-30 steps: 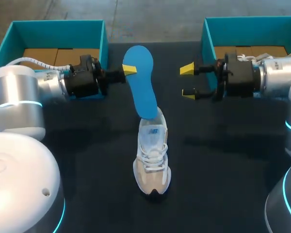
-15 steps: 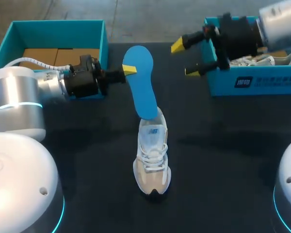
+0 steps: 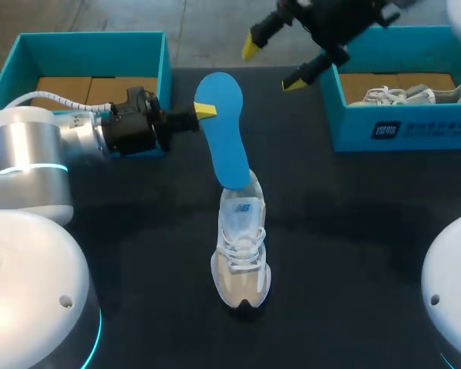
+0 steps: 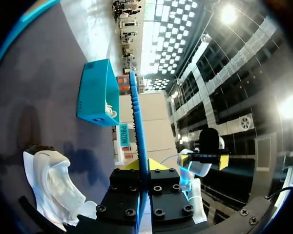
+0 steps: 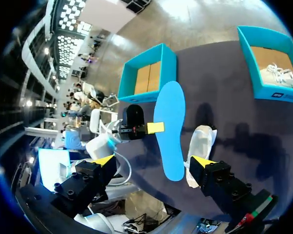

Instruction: Take the shoe out of the shoebox, open the shoe tongue, remove and reinsert the insole, then place the shoe into the shoebox

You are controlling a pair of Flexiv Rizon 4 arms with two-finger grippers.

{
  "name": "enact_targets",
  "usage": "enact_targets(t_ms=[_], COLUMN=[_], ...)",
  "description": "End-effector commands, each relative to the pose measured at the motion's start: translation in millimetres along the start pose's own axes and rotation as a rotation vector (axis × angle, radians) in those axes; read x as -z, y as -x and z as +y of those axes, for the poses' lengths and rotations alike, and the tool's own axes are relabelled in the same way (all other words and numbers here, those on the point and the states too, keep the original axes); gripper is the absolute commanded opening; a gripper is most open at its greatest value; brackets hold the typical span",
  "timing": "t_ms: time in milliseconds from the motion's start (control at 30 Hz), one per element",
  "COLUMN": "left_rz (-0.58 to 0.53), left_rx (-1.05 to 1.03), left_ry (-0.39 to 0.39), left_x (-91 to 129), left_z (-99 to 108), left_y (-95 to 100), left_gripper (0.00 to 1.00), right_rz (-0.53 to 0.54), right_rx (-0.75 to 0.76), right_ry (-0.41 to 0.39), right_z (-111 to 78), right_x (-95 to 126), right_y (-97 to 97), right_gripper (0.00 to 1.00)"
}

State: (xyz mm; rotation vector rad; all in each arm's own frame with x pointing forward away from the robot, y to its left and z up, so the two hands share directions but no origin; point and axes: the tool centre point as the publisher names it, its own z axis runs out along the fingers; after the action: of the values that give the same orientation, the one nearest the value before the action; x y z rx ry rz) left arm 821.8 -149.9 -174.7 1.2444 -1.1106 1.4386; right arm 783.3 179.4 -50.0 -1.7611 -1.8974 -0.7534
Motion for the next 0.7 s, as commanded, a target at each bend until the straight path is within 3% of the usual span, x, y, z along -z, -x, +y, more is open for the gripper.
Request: enact_targets(t_ms=[33,333,700], left_rz=[-0.003,-0.003,-0.003], left_rx=[0.000,0.000,0.000], left_ry=[0.001,0.001,0.001], left_x=[1,1,1], left_z=[0,0,0], left_y=[-0.6,-0.6,-0.6], left_gripper=[0.00,0.00,0.00], right_rz=[-0.564,-0.814,-0.968], right_rx=[0.012,0.054,0.071], right_ry=[-0.009,0.011,0.075], right_z=[6.8,5.7,1.3], right_x=[0,-10,-30], right_y=[-17.9,-45.7,-61.8], right_gripper=[1.00,1.00,1.00])
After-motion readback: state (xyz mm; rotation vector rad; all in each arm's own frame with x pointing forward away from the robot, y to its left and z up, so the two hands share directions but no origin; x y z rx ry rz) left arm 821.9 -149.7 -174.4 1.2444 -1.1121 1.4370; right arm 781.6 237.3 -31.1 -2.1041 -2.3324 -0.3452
